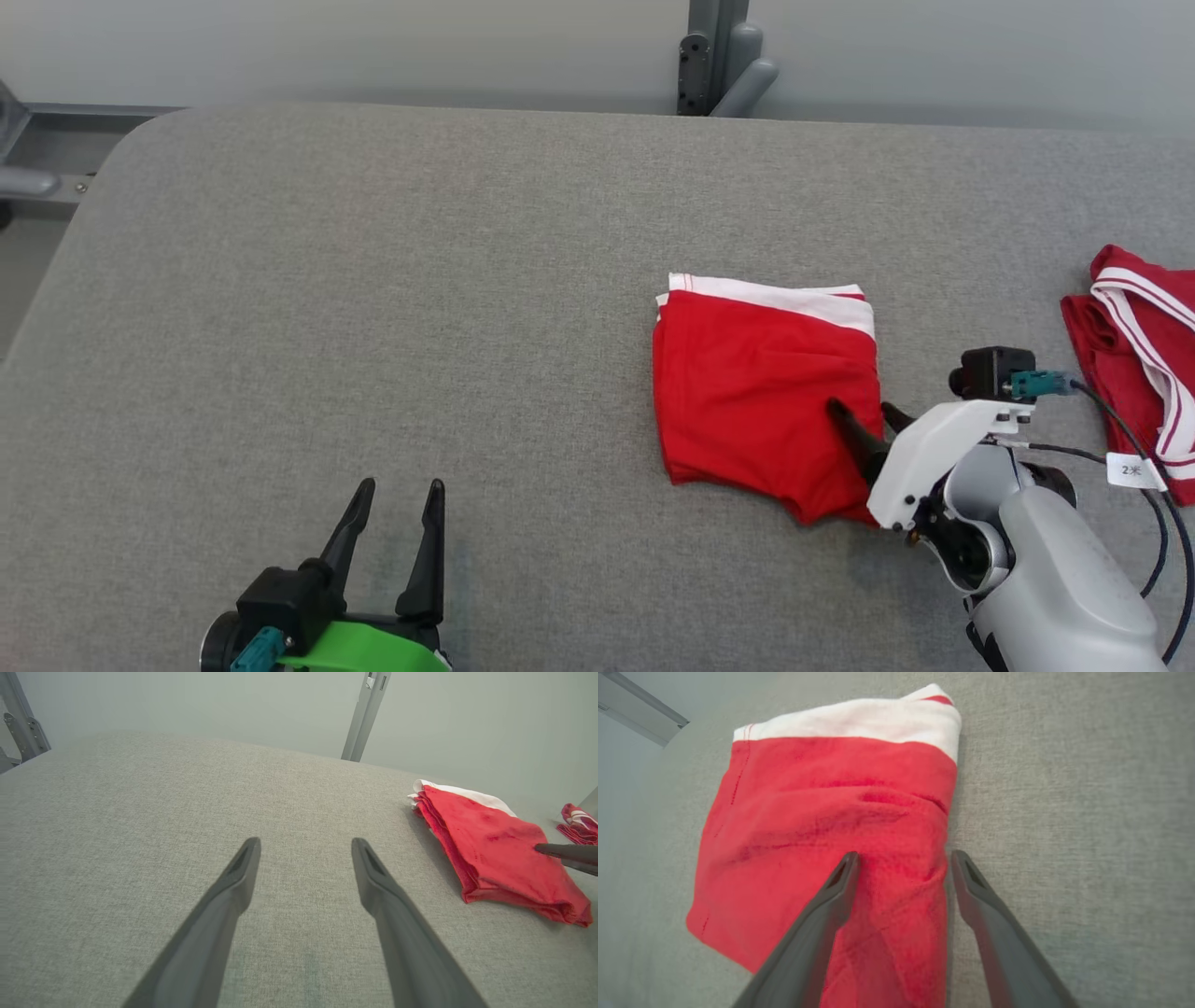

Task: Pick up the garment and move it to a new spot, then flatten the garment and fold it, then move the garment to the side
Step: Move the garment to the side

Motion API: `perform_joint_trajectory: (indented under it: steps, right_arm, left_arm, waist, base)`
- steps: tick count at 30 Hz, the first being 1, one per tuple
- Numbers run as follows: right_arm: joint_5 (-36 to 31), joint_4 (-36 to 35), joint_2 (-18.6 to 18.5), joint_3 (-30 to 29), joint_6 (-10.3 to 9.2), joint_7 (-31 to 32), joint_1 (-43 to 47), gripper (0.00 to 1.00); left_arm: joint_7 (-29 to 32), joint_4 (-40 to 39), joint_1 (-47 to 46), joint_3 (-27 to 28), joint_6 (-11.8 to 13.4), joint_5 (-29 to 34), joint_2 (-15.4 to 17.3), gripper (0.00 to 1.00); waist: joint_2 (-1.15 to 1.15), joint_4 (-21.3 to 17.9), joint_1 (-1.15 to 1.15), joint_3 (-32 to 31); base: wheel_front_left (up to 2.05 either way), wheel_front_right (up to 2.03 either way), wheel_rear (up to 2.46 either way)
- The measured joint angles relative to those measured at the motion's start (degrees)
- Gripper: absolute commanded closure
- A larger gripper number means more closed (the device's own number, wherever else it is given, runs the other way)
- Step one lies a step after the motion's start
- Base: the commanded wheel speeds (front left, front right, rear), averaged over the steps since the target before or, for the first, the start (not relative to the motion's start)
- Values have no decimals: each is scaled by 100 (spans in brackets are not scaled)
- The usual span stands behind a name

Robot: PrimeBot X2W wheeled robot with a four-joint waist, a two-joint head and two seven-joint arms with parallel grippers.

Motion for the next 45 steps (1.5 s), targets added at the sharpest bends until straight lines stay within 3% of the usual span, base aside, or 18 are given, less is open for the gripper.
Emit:
perform_joint_trajectory:
  steps: [6,7,8,13,16,24,28,36,45]
  right_arm:
    - [129,712,-18,179,1,41,-247,0]
    - [189,787,-1,204,1,35,-300,15]
    - [253,848,13,231,1,-9,-350,100]
    - [533,971,-48,499,2,-140,-556,100]
    - [598,782,-302,676,1,-90,-750,100]
    - [762,-242,-1635,944,0,765,-1202,100]
    - [838,-1006,-2189,942,0,1530,-1423,100]
    - [898,-1795,-3017,252,0,2914,-1384,100]
    - [-41,-1496,-3177,-519,1,2954,-1344,100]
  left_arm:
    - [-1,12,-51,-42,0,-60,-10,0]
    - [-1,15,-51,-35,0,-62,-10,0]
    - [-1,20,-51,-31,0,-62,-11,0]
    - [0,8,-49,25,0,-91,-18,0]
    - [-1,-29,-67,76,0,-91,-10,0]
    - [0,-104,-275,-36,0,-116,16,0]
    - [-1,-144,-388,-63,0,-119,31,0]
    - [0,-165,-533,-145,0,-163,87,0]
    - [-1,-145,-700,-240,0,-182,198,0]
  waist:
    - [0,139,0,77]
    - [0,143,0,87]
    - [0,139,0,90]
    - [0,-36,0,120]
    - [0,-195,0,162]
    - [0,-712,0,356]
    - [0,-943,0,482]
    - [0,-1140,0,809]
    - [0,-1060,0,1107]
  base:
    - [0,0,0]
    - [0,0,0]
    - [0,0,0]
    - [0,0,0]
    - [0,0,0]
    - [0,0,0]
    - [0,0,0]
    - [0,0,0]
    - [0,0,0]
